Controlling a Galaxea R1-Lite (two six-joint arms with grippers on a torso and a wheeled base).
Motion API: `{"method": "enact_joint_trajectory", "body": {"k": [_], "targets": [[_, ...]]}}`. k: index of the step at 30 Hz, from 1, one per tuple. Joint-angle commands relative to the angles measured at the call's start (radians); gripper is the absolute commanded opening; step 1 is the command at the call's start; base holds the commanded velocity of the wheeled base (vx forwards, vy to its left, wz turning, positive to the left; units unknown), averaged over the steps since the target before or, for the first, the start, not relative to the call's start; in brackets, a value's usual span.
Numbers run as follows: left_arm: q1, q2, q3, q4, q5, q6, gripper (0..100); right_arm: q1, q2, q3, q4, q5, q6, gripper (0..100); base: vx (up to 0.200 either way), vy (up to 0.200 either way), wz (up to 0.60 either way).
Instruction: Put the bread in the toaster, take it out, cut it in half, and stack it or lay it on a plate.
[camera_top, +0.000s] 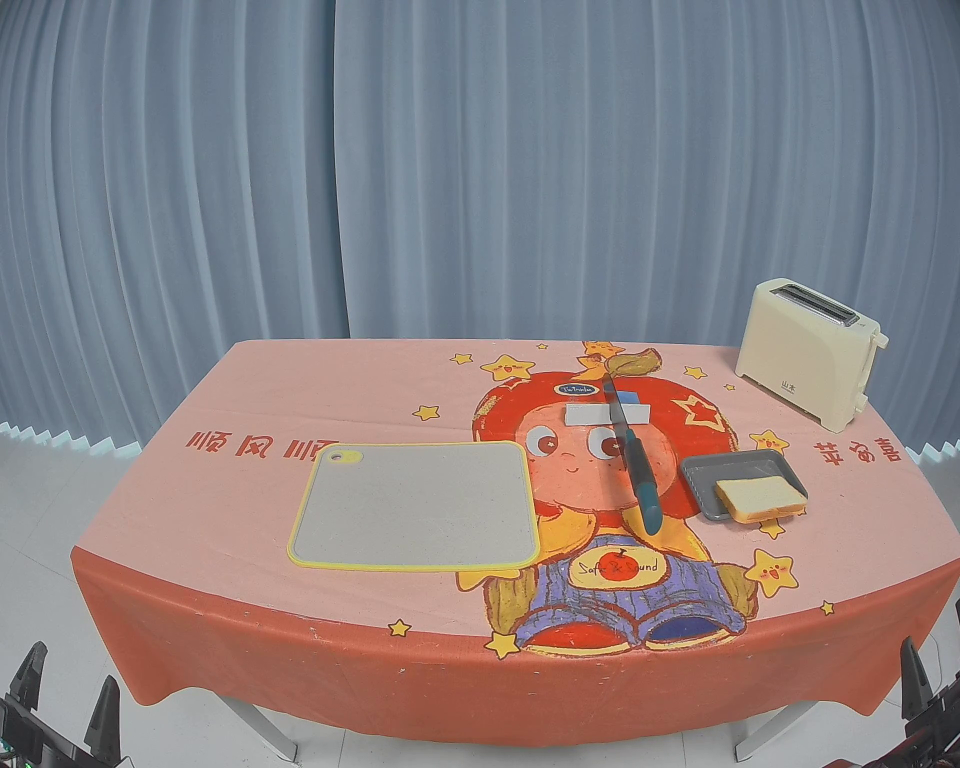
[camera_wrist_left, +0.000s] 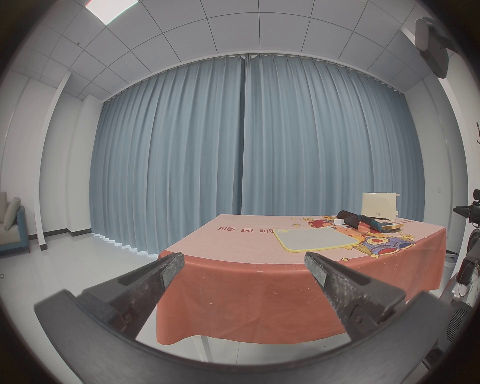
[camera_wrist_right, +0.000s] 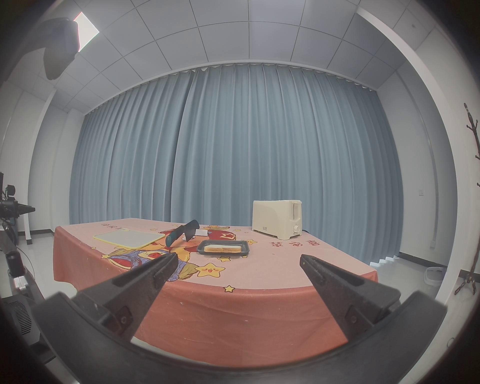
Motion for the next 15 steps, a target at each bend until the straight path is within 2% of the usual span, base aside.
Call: {"method": "enact_joint_trajectory", "body": {"k": [1, 10, 12, 14, 15], "targets": [[0.0, 0.002, 0.018, 0.0, 0.0, -0.001, 100, 0.0, -0.016, 0.018, 0.0, 0.0, -0.001, 100, 0.0, 0.0, 0.0], [0.0, 0.002, 0.018, 0.0, 0.0, -0.001, 100, 0.0, -0.016, 0.018, -0.003, -0.001, -0.001, 100, 0.0, 0.0, 0.0], [0.002, 0.002, 0.018, 0.0, 0.0, -0.001, 100, 0.0, -0.016, 0.016, -0.042, -0.001, -0.001, 100, 0.0, 0.0, 0.0], [0.0, 0.002, 0.018, 0.0, 0.0, -0.001, 100, -0.001, -0.016, 0.018, -0.169, 0.0, -0.004, 100, 0.0, 0.0, 0.0], [0.0, 0.002, 0.018, 0.0, 0.0, -0.001, 100, -0.001, -0.016, 0.018, -0.169, 0.0, -0.004, 100, 0.0, 0.0, 0.0]]}}
